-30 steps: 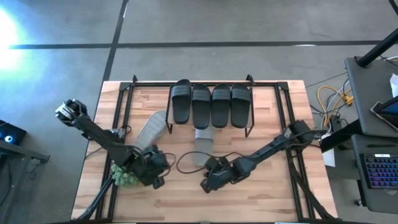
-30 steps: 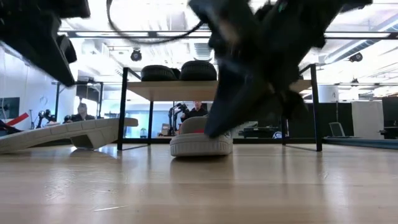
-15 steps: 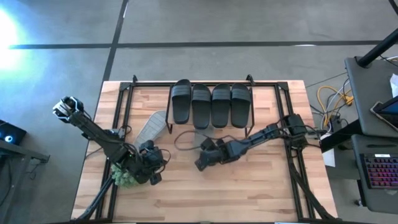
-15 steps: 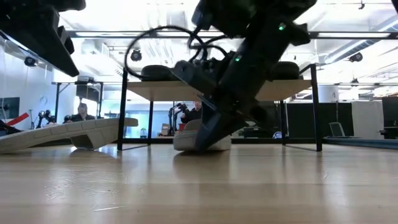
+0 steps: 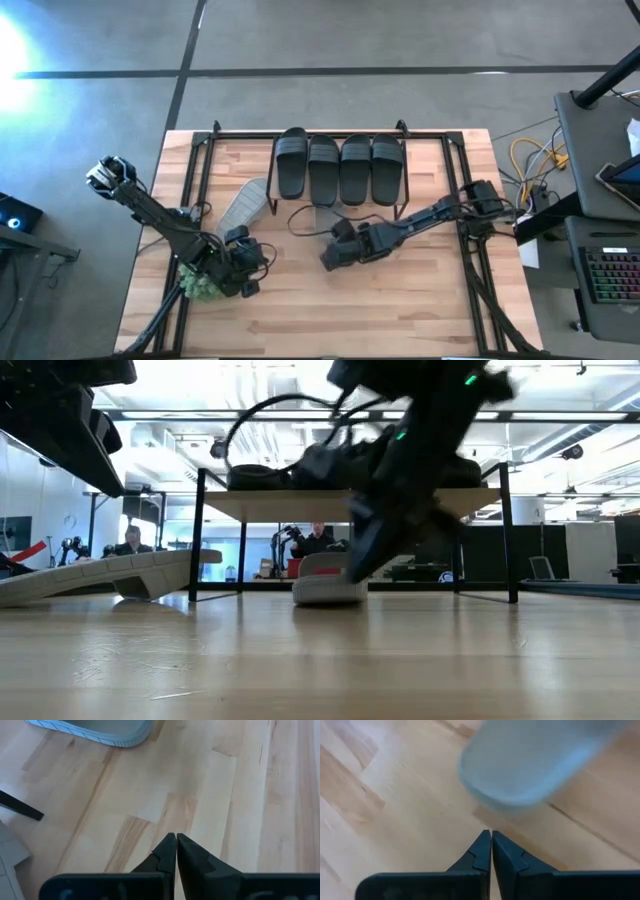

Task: Pick and place slides into the shelf
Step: Put the right gray slipper under the shelf, then put the gray slipper under the shelf

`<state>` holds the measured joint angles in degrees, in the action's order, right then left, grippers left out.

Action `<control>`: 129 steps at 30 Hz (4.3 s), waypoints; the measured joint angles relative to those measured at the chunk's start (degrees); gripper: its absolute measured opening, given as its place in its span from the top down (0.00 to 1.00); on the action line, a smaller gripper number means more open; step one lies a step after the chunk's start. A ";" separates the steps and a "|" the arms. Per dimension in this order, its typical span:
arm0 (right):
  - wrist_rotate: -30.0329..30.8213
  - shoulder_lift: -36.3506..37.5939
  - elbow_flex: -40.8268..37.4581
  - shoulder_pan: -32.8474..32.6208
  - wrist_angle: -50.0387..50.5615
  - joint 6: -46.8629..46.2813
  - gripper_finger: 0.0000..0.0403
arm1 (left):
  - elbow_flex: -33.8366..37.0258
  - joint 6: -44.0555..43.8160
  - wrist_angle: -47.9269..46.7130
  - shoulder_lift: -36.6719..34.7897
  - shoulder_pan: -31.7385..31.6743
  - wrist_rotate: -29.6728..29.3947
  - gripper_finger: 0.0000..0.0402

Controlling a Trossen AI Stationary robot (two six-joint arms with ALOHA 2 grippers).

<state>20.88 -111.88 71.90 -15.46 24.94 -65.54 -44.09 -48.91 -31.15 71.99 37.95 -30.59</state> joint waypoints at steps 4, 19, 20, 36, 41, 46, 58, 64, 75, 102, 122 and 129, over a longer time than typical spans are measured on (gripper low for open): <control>6.81 1.97 0.00 -2.35 10.76 -9.15 0.98 | 0.67 -0.15 0.15 0.00 0.00 -0.02 1.00; 13.93 -1.30 -0.76 6.07 10.26 -2.25 0.98 | 1.81 -0.29 0.46 -0.02 -0.07 -0.07 1.00; 15.27 -1.44 -0.64 6.07 10.20 -1.87 0.98 | 1.81 -0.30 0.52 -0.02 -0.07 -0.07 1.00; 17.33 -1.39 2.86 5.43 4.71 4.39 0.98 | 2.18 -0.26 0.58 0.00 -0.07 -0.07 1.00; 18.21 -1.03 5.85 2.41 10.86 0.34 0.98 | 2.20 -0.25 0.64 -0.02 -0.07 -0.10 1.00; 15.55 -1.05 7.65 -2.03 7.47 -0.84 0.98 | 2.24 -0.02 0.65 -0.02 -0.07 -0.53 1.00; 12.65 -9.57 10.05 -1.35 3.25 1.39 0.98 | 2.26 0.07 0.65 -0.02 -0.04 -1.75 1.00; 17.58 -12.18 15.11 1.84 9.05 3.79 0.98 | 2.26 -0.17 0.66 -0.02 -0.04 -1.51 1.00; 18.86 -11.58 16.04 2.59 9.59 3.99 0.98 | 2.26 -0.19 0.67 -0.02 -0.04 -1.42 1.00; 11.70 3.72 15.98 -13.10 30.77 -11.79 0.57 | -4.92 1.37 -35.46 -4.98 -11.47 -2.40 0.57; 11.98 3.72 15.63 -14.07 37.83 -18.46 0.43 | -7.86 1.09 -34.85 21.44 -22.44 2.05 0.51; 10.44 3.73 15.63 -13.73 37.85 -18.42 0.43 | -7.88 1.27 -33.53 22.88 -22.88 1.18 0.51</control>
<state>31.32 -108.15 87.53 -29.19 62.80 -83.96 -51.96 -47.64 -64.69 94.86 15.07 -29.40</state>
